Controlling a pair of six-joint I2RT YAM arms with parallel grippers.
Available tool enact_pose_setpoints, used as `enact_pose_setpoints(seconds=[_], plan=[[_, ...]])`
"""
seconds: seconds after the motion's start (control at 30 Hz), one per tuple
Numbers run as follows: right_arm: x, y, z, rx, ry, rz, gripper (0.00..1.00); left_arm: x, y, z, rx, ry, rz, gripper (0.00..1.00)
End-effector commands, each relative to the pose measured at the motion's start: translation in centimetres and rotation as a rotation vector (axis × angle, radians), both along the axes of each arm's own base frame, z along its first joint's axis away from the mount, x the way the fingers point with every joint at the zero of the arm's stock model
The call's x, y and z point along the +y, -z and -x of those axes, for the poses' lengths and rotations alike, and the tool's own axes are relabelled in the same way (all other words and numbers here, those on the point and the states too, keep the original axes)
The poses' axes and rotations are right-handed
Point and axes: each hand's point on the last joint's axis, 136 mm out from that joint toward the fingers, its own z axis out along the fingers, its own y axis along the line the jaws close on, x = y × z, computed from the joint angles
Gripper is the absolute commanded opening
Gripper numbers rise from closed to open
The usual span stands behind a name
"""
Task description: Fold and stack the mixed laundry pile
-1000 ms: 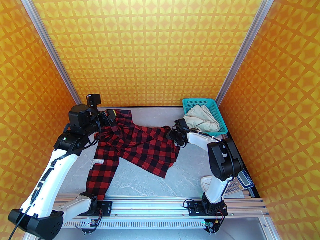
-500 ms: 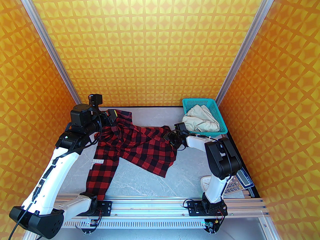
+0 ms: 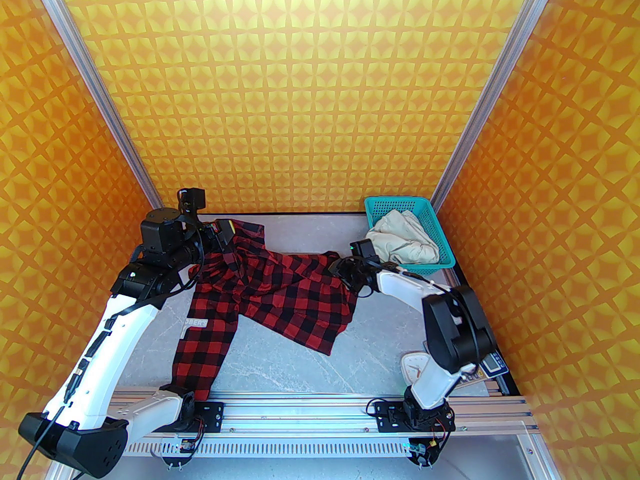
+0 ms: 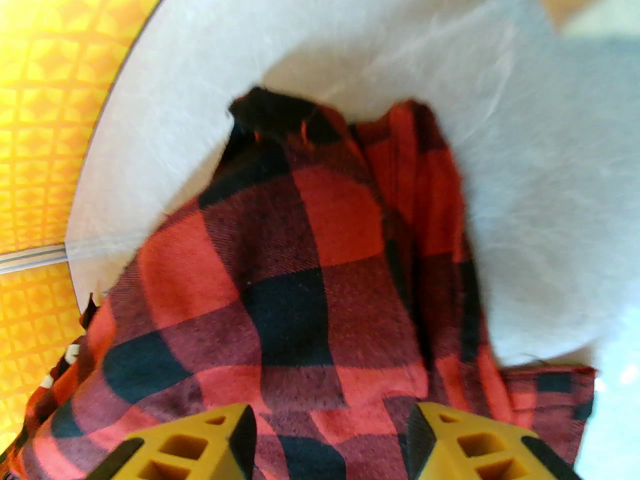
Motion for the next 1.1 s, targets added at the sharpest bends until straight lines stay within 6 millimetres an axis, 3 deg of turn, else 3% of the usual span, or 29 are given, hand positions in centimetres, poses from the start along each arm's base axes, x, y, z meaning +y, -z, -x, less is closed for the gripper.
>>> enact_pose_setpoints(seconds=[0.0,0.17,0.4,0.53,0.57,0.73,0.8,1.07], plan=[[0.7,0.7,-1.0,0.015,-0.002,-0.012,0.53,-0.2,-0.8,0.3,-0.03,0.021,-0.005,0.0],[0.0,1.6,-1.5,0.022,0.003,0.054,0.44,-0.1,-0.9,0.3,-0.034,0.022,-0.007,0.0],[-0.2,2.5,-2.6,0.015,0.002,0.09,0.16,-0.1,-1.2,0.4,-0.044,0.022,-0.009,0.0],[-0.4,1.4,-3.4,-0.023,-0.01,0.126,0.0,0.1,-1.5,0.7,-0.054,0.023,-0.016,0.0],[-0.5,0.9,-3.5,-0.034,-0.015,0.134,0.0,0.2,-1.5,0.8,-0.055,0.022,-0.02,0.0],[-0.6,-2.9,-3.4,-0.126,-0.061,0.149,0.0,0.4,-2.7,1.7,-0.099,0.031,-0.042,0.0],[-0.8,-5.2,-2.6,-0.171,-0.096,0.161,0.0,0.8,-4.8,3.4,-0.171,0.037,-0.058,0.0],[-3.4,-16.2,3.9,-0.347,-0.189,0.24,0.0,2.3,-10.0,8.5,-0.313,0.047,-0.18,0.0]])
